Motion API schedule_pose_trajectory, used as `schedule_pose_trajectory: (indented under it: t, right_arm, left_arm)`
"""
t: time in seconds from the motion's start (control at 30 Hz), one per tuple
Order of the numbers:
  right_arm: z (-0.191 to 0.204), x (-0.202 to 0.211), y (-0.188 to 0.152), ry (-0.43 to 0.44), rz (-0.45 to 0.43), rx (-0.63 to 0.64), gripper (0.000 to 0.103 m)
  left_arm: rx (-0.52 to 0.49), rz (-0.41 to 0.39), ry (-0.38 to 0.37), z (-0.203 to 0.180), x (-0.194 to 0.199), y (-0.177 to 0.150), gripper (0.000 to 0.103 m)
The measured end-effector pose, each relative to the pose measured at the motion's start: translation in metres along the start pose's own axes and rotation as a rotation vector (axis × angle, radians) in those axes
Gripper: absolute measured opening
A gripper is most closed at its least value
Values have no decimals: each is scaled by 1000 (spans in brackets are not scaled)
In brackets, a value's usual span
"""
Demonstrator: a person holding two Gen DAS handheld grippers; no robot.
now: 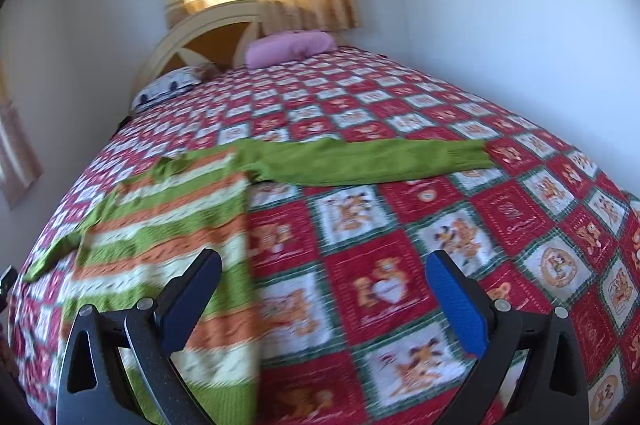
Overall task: Fold small clothes
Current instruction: 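Reach the right tool to the sleeve cuff and close on it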
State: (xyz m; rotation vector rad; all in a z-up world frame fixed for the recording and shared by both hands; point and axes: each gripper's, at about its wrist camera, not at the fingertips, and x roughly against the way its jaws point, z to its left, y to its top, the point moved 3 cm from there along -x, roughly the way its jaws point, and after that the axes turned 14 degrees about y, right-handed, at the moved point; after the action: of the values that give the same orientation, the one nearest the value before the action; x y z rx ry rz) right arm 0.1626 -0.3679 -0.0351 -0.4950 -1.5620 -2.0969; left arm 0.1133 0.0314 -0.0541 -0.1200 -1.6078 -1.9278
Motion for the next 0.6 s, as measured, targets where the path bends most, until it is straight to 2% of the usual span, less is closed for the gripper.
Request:
schedule_pose_trajectory:
  t: [0.37, 0.43, 0.57, 0.6]
  right_arm:
    - [-107, -49, 45, -145, 43, -166, 101]
    - [-133, -59, 54, -171, 51, -211, 98]
    - [-173, -76, 70, -196, 64, -284, 78]
    - [-185, -81, 75, -202, 68, -307, 77]
  left_arm:
    - [-77, 135, -76, -58, -79, 9, 103]
    - [-87, 142, -78, -66, -91, 12, 103]
    - [-111, 148, -53, -80, -118, 17, 103]
    - [-115, 153, -48, -83, -125, 18, 103]
